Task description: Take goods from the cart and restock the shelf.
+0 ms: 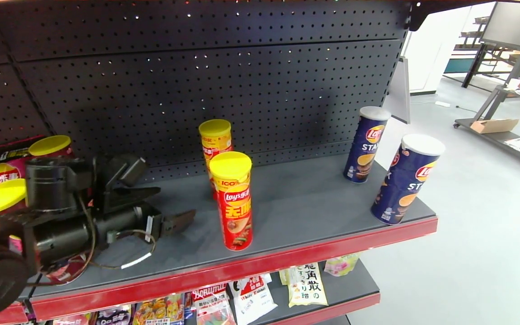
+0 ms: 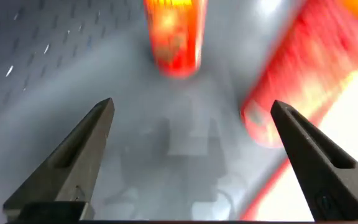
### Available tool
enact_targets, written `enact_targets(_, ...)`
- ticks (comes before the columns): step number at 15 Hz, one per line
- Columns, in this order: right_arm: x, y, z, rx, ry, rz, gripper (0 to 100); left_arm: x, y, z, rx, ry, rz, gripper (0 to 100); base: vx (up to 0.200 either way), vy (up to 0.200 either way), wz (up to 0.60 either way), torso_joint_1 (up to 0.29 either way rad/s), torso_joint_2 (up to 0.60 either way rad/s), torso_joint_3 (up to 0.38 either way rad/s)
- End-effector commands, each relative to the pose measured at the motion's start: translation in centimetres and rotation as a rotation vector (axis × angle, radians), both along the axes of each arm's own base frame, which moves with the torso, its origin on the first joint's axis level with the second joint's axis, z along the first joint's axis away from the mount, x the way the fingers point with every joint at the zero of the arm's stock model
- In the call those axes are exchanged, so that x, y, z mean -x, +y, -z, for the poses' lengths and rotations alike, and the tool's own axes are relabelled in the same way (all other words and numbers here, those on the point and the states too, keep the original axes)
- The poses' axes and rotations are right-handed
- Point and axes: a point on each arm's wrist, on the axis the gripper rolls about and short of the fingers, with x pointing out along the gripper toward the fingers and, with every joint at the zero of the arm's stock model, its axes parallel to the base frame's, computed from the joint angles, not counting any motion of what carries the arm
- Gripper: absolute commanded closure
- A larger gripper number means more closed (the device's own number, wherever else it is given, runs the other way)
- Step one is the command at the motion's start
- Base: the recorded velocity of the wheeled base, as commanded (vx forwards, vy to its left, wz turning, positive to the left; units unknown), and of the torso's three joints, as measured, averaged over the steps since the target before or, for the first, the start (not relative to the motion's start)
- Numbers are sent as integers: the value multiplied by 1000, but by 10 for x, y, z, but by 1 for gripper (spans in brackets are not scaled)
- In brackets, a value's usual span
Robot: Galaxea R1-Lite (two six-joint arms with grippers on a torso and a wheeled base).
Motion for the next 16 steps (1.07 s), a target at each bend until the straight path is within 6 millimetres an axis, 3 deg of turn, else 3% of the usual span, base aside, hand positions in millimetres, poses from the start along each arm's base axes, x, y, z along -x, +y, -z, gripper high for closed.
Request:
enact_targets(1, 0, 0, 0, 0, 0, -1, 0, 101, 28, -6, -14, -89, -11, 0, 0, 0, 0, 0, 0, 0)
enact_targets(3, 0, 0, 0, 0, 0, -3, 0, 159, 48, -9, 14, -188, -65, 0, 0, 0, 0, 0, 0, 0)
enact_targets(4, 0, 0, 0, 0, 0, -1, 0, 171, 51, -11, 26, -220, -79, 0, 0, 0, 0, 0, 0, 0)
enact_targets(7, 0, 0, 0, 0, 0, -1, 0, 242, 66, -34, 112, -355, -92, 0, 0, 0, 0, 0, 0, 0)
enact_targets(9, 0, 0, 0, 0, 0, -1, 0, 274, 73, -28, 129, -427, -108, 0, 0, 0, 0, 0, 0, 0)
enact_targets(13, 0, 0, 0, 1, 0, -4, 0, 283, 80, -16, 124, -445, -376, 0, 0, 0, 0, 0, 0, 0)
enact_targets(16, 0, 0, 0, 7, 0, -7, 0, 280, 79, -15, 118, -419, -389, 0, 0, 0, 0, 0, 0, 0)
